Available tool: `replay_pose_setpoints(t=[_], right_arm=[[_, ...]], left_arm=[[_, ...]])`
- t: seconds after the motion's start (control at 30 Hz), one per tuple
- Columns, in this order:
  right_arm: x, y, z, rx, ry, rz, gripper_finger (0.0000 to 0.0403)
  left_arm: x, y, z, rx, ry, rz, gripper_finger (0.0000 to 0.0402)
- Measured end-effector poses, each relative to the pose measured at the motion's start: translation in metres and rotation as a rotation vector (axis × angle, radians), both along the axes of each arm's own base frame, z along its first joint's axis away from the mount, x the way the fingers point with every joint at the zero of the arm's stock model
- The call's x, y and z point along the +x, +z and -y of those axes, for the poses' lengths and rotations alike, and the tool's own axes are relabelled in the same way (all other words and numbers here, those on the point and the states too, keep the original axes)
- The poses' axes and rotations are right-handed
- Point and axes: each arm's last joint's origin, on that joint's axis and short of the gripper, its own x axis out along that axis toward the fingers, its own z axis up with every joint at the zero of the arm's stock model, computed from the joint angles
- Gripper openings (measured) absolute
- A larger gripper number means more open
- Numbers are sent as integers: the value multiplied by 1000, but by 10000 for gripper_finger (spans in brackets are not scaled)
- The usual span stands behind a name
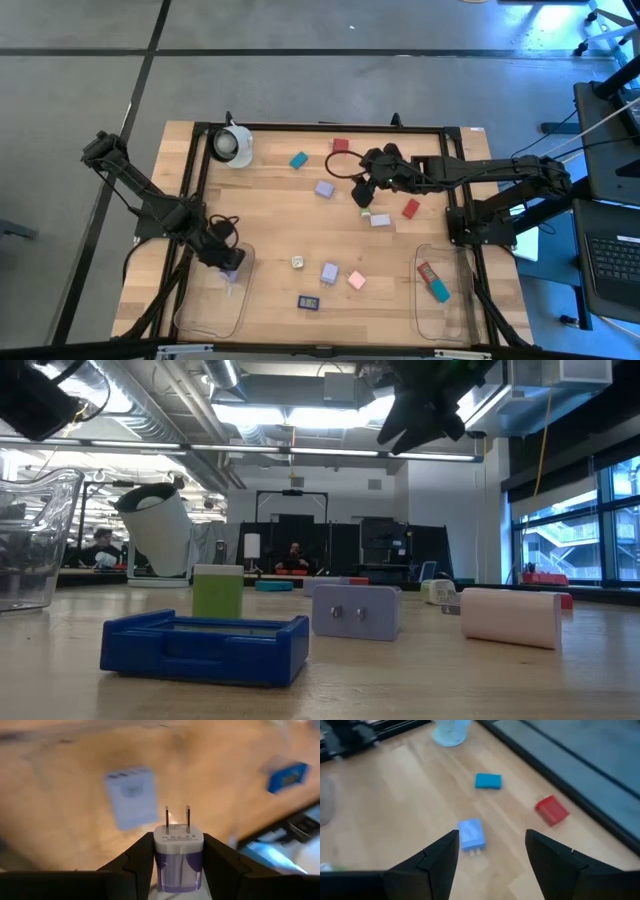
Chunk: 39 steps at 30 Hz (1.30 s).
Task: Pick & Place Office items
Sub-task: Put the blue adapter into the left transparent bin, then put the white timer into the right transparent bin
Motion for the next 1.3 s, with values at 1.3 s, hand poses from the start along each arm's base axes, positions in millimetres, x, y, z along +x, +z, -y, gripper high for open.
replay_pose_setpoints(t=[1.3], right_arm=[[3, 1, -2, 120, 117, 37, 230]], left_arm=[[7, 53, -25, 244, 203, 497, 205]])
